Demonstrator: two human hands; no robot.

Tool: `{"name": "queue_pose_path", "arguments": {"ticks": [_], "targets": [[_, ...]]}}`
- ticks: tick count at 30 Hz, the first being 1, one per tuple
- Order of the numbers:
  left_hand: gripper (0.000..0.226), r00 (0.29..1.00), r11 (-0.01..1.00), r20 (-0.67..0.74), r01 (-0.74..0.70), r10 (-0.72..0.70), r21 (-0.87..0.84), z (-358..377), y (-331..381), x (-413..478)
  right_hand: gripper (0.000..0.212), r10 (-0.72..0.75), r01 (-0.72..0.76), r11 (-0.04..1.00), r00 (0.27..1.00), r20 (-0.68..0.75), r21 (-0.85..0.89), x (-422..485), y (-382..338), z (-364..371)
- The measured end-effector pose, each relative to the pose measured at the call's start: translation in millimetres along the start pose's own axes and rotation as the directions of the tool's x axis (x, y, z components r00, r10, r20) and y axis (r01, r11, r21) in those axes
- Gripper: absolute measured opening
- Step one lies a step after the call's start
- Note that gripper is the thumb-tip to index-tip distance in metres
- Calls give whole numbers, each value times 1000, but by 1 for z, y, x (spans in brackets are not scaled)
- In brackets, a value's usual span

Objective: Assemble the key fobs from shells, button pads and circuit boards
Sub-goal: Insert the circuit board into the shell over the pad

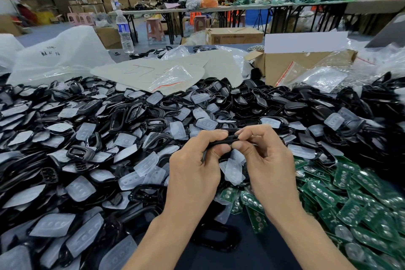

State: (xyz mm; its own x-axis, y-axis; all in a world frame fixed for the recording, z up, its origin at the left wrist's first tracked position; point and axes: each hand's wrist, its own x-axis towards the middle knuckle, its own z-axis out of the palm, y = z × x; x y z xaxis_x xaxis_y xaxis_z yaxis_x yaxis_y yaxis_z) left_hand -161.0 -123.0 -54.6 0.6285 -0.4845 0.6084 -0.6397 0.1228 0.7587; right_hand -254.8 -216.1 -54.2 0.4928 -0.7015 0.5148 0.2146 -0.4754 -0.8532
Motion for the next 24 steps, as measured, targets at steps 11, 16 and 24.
{"name": "queue_pose_path", "arguments": {"ticks": [11,16,24], "targets": [[22,976,984,212,7,-46,179,-2,-1,2,33,-91,94,974,996,27,-205,2,3,-2],[29,962,969,268,-15,-53,245,-3,-3,4,24,-188,201,941,979,73,-271,0,2,-2],[29,965,988,261,-51,10,149,-6,-3,4,31,-37,41,995,999,40,-93,0,-2,-2]]}}
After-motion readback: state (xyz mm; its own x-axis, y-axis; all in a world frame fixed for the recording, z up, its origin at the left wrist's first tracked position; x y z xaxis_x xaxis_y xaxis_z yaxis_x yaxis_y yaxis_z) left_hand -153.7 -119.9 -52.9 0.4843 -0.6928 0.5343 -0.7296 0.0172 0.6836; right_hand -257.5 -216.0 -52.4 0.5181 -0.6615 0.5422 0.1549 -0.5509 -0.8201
